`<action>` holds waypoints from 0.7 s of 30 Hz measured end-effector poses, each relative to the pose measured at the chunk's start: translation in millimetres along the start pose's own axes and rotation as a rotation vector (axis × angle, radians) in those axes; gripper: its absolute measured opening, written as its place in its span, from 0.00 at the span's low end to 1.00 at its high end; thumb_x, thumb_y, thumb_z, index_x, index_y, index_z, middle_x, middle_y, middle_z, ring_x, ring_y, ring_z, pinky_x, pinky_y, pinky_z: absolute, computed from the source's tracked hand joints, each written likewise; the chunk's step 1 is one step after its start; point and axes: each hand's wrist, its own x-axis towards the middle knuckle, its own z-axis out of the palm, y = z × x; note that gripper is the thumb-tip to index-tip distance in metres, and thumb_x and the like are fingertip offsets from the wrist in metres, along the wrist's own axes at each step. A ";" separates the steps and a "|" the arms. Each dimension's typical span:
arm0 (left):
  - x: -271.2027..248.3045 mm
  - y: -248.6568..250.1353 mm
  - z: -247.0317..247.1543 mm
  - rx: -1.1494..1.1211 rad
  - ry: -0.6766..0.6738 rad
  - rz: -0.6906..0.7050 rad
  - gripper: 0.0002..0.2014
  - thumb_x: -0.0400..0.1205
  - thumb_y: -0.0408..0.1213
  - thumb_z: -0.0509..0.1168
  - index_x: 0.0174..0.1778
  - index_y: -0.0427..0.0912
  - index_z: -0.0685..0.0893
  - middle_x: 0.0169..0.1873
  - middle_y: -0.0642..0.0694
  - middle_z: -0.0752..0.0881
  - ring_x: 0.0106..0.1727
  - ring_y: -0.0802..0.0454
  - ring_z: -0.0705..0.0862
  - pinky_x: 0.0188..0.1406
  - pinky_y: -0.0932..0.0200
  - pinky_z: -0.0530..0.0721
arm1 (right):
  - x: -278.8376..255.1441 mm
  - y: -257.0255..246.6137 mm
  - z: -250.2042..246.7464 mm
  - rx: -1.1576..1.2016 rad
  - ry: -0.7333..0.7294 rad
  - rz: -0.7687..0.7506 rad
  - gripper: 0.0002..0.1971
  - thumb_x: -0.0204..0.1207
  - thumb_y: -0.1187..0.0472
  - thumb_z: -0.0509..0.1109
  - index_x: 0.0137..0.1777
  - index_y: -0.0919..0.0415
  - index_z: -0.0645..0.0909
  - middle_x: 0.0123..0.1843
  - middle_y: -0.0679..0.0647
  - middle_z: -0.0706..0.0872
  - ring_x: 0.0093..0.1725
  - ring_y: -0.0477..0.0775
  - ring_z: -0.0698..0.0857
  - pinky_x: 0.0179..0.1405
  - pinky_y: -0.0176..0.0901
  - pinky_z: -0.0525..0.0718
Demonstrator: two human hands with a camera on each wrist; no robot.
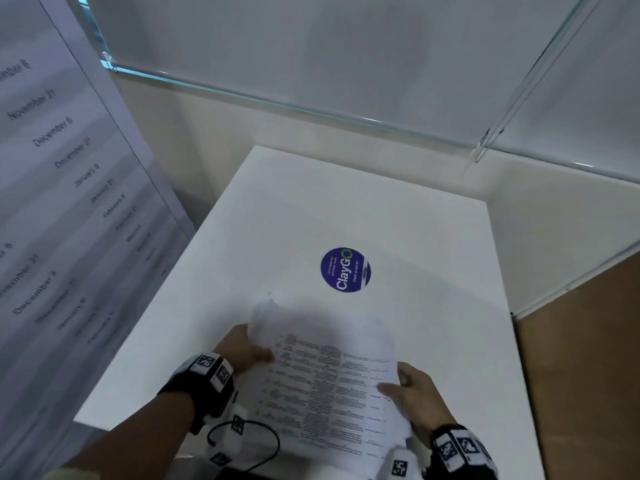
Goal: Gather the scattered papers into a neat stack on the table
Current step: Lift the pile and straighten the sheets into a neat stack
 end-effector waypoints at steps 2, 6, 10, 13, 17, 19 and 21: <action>-1.2 -2.4 1.6 -0.080 0.060 -0.014 0.24 0.67 0.33 0.82 0.58 0.30 0.87 0.49 0.35 0.91 0.47 0.38 0.90 0.50 0.44 0.90 | -4.8 -9.3 -0.2 -0.018 0.015 -0.079 0.11 0.75 0.77 0.72 0.54 0.66 0.90 0.50 0.63 0.95 0.54 0.71 0.92 0.59 0.70 0.88; -26.5 26.6 -10.8 -0.302 0.132 0.286 0.27 0.60 0.45 0.82 0.56 0.41 0.91 0.50 0.39 0.93 0.52 0.44 0.93 0.52 0.42 0.91 | -14.7 -40.1 -11.8 0.057 0.236 -0.352 0.11 0.76 0.76 0.73 0.53 0.62 0.89 0.47 0.54 0.96 0.48 0.58 0.94 0.52 0.53 0.91; -56.7 54.2 -22.3 -0.357 0.059 0.521 0.09 0.70 0.34 0.75 0.45 0.40 0.93 0.37 0.44 0.92 0.38 0.55 0.89 0.38 0.61 0.85 | -24.4 -50.1 -21.3 0.014 0.410 -0.540 0.04 0.78 0.71 0.74 0.48 0.63 0.88 0.33 0.43 0.90 0.32 0.44 0.86 0.36 0.36 0.83; -55.0 52.2 -16.3 -0.267 0.124 0.561 0.09 0.73 0.30 0.76 0.44 0.47 0.93 0.36 0.46 0.93 0.36 0.55 0.89 0.32 0.57 0.86 | -26.3 -42.8 -11.4 0.026 0.409 -0.571 0.10 0.78 0.73 0.73 0.56 0.63 0.87 0.44 0.51 0.94 0.44 0.43 0.90 0.42 0.25 0.83; -51.2 46.4 -7.4 -0.353 0.176 0.560 0.13 0.69 0.33 0.76 0.47 0.51 0.92 0.44 0.49 0.93 0.48 0.54 0.92 0.41 0.59 0.88 | -21.2 -33.4 -0.9 0.036 0.386 -0.539 0.21 0.72 0.80 0.73 0.61 0.61 0.84 0.54 0.51 0.92 0.51 0.36 0.89 0.53 0.30 0.85; -52.8 49.1 -5.7 -0.388 0.227 0.572 0.12 0.65 0.38 0.73 0.44 0.44 0.93 0.43 0.48 0.93 0.46 0.56 0.91 0.42 0.59 0.87 | -19.6 -36.4 1.1 0.073 0.409 -0.550 0.18 0.73 0.80 0.73 0.56 0.59 0.87 0.51 0.54 0.92 0.49 0.42 0.91 0.51 0.35 0.87; -53.8 52.2 -2.4 -0.436 0.298 0.545 0.07 0.67 0.34 0.72 0.39 0.45 0.92 0.40 0.47 0.92 0.42 0.56 0.90 0.38 0.60 0.86 | -20.5 -43.3 2.8 0.137 0.424 -0.563 0.16 0.74 0.79 0.72 0.50 0.57 0.89 0.47 0.52 0.93 0.47 0.46 0.91 0.49 0.36 0.87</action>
